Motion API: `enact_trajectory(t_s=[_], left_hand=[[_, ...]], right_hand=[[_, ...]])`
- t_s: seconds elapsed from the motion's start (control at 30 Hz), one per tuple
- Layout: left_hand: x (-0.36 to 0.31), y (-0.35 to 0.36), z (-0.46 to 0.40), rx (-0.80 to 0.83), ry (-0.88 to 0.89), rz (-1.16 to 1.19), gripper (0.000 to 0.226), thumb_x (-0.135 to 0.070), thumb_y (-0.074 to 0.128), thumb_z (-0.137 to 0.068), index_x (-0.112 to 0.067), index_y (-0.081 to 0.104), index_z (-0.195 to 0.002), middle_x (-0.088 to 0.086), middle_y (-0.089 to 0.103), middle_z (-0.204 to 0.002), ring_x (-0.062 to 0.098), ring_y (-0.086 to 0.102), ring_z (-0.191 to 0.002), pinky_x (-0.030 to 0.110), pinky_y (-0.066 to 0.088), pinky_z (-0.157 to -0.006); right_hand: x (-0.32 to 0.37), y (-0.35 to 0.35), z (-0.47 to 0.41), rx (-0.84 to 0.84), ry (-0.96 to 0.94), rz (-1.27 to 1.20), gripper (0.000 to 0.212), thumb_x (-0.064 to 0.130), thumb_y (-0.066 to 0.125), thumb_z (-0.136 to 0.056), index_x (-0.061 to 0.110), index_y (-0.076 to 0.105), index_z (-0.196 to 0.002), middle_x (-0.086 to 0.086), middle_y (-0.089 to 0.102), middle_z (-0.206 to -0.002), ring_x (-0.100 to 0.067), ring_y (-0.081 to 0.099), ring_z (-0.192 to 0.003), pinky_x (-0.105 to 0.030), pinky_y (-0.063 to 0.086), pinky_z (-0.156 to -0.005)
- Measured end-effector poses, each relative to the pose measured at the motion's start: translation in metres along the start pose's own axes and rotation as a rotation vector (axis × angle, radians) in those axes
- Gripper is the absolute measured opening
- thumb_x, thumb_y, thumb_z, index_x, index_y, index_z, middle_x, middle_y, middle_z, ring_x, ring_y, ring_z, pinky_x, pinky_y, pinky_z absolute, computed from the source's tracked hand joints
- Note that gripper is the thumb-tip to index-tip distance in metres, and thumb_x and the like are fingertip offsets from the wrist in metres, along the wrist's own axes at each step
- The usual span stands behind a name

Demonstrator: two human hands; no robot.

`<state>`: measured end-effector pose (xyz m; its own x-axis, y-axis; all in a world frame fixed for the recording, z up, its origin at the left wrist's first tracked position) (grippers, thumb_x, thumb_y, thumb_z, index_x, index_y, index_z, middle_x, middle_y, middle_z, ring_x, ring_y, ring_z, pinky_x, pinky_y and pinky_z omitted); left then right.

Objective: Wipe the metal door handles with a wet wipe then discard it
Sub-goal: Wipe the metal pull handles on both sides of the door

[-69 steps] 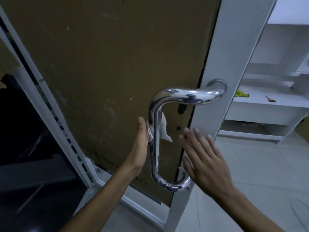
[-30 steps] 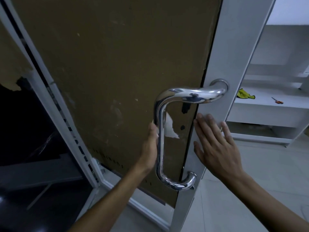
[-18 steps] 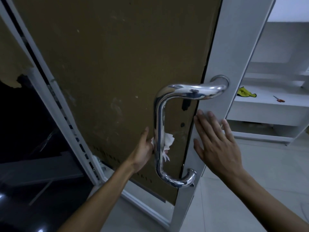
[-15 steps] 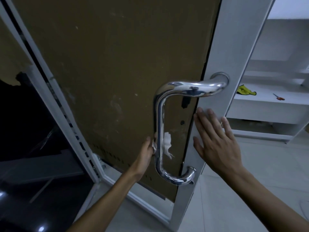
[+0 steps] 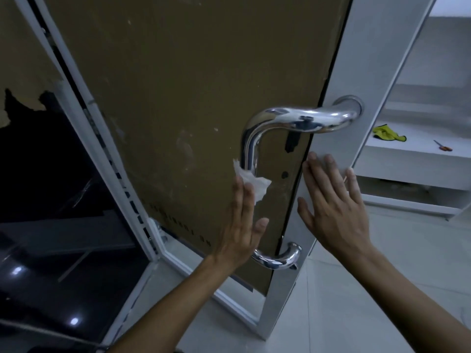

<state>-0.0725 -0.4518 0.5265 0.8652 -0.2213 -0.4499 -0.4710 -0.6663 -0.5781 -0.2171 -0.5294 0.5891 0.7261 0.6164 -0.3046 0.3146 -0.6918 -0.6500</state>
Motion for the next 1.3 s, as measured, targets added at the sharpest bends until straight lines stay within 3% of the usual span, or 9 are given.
enact_trajectory(t_s=[0.27, 0.47, 0.57, 0.67, 0.77, 0.9, 1.03, 1.17, 1.3], left_hand=[[0.023, -0.004, 0.019, 0.030, 0.478, -0.601, 0.066, -0.040, 0.031, -0.103, -0.013, -0.002, -0.153, 0.004, -0.016, -0.161, 0.020, -0.007, -0.149, 0.041, 0.013, -0.120], [0.034, 0.018, 0.057, 0.208, 0.462, -0.726, 0.062, -0.044, 0.040, -0.101, -0.010, 0.024, -0.151, 0.004, 0.004, -0.162, 0.018, 0.004, -0.149, 0.041, 0.014, -0.119], [0.032, 0.017, 0.060, 0.237, 0.439, -0.744, 0.063, -0.045, 0.036, -0.102, -0.010, 0.021, -0.152, 0.003, 0.012, -0.161, 0.017, 0.009, -0.149, 0.040, 0.020, -0.118], [0.033, 0.008, 0.058, 0.186, 0.353, -0.602, 0.064, -0.039, 0.035, -0.103, -0.009, 0.009, -0.153, 0.003, 0.003, -0.163, 0.019, 0.012, -0.149, 0.040, 0.018, -0.120], [0.035, 0.013, 0.062, 0.199, 0.144, -0.356, 0.065, -0.040, 0.027, -0.105, -0.011, -0.005, -0.154, 0.003, -0.009, -0.163, 0.019, 0.005, -0.150, 0.033, 0.010, -0.122], [0.029, 0.023, 0.073, 0.246, -0.028, -0.192, 0.067, -0.042, 0.026, -0.104, -0.017, -0.012, -0.153, 0.003, -0.014, -0.162, 0.021, 0.001, -0.150, 0.032, 0.008, -0.122], [0.019, 0.020, 0.073, 0.218, -0.026, -0.078, 0.059, -0.032, 0.028, -0.105, -0.021, 0.000, -0.155, -0.003, -0.002, -0.163, 0.020, 0.008, -0.150, 0.038, 0.018, -0.120], [0.019, -0.008, 0.064, 0.123, -0.109, 0.287, 0.045, -0.026, 0.026, -0.105, -0.028, 0.027, -0.150, -0.014, 0.023, -0.158, 0.013, 0.027, -0.145, 0.022, 0.025, -0.115], [0.030, -0.027, 0.059, 0.024, -0.207, 0.398, 0.047, -0.009, 0.029, -0.102, -0.030, 0.041, -0.142, -0.012, 0.042, -0.148, 0.015, 0.041, -0.137, 0.025, 0.033, -0.112]], right_hand=[[-0.001, 0.001, 0.000, -0.010, 0.003, -0.049, 0.065, 0.038, 0.036, -0.098, 0.007, 0.018, -0.154, -0.007, 0.007, -0.163, -0.020, 0.003, -0.150, -0.046, 0.007, -0.121], [0.020, 0.004, 0.016, -0.003, -0.009, -0.198, 0.064, 0.030, 0.044, -0.094, 0.008, 0.025, -0.151, -0.011, 0.012, -0.161, -0.026, 0.008, -0.150, -0.044, 0.002, -0.122], [0.043, 0.015, 0.038, 0.084, -0.021, -0.400, 0.062, 0.025, 0.046, -0.091, 0.011, 0.028, -0.149, -0.008, 0.022, -0.158, -0.024, 0.017, -0.148, -0.045, 0.015, -0.121], [0.061, 0.026, 0.058, 0.193, 0.073, -0.711, 0.053, 0.026, 0.038, -0.094, 0.016, 0.038, -0.146, 0.000, 0.035, -0.154, -0.010, 0.028, -0.143, -0.036, 0.029, -0.117], [0.087, 0.034, 0.072, 0.329, 0.262, -1.071, 0.053, 0.041, 0.031, -0.099, 0.025, 0.033, -0.149, 0.021, 0.021, -0.155, 0.014, 0.018, -0.139, -0.019, 0.023, -0.117], [0.104, 0.029, 0.074, 0.226, 0.473, -1.202, 0.051, 0.042, 0.030, -0.100, 0.029, 0.028, -0.150, 0.021, 0.010, -0.160, 0.011, 0.011, -0.143, -0.003, 0.015, -0.110], [0.113, 0.025, 0.084, 0.142, 0.669, -1.336, 0.045, 0.042, 0.028, -0.099, 0.035, 0.031, -0.143, 0.022, 0.027, -0.153, 0.011, 0.024, -0.139, -0.006, 0.021, -0.110], [0.141, 0.036, 0.087, 0.266, 0.713, -1.504, 0.058, 0.066, 0.020, -0.094, 0.040, 0.022, -0.145, 0.026, 0.024, -0.153, 0.011, 0.019, -0.141, -0.008, 0.017, -0.113], [0.150, 0.044, 0.068, 0.266, 0.751, -1.468, 0.053, 0.041, 0.028, -0.102, 0.028, 0.017, -0.152, 0.014, 0.020, -0.159, 0.008, 0.017, -0.143, -0.009, 0.018, -0.114]])
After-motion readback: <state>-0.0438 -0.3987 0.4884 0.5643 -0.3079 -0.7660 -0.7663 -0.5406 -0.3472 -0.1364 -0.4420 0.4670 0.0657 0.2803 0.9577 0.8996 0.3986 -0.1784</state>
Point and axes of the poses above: each hand's wrist, its own z-axis away from the middle knuckle, its own y-axis out of the palm, x = y × z, the point moved 7 cm from there along -z, towards the middle knuckle
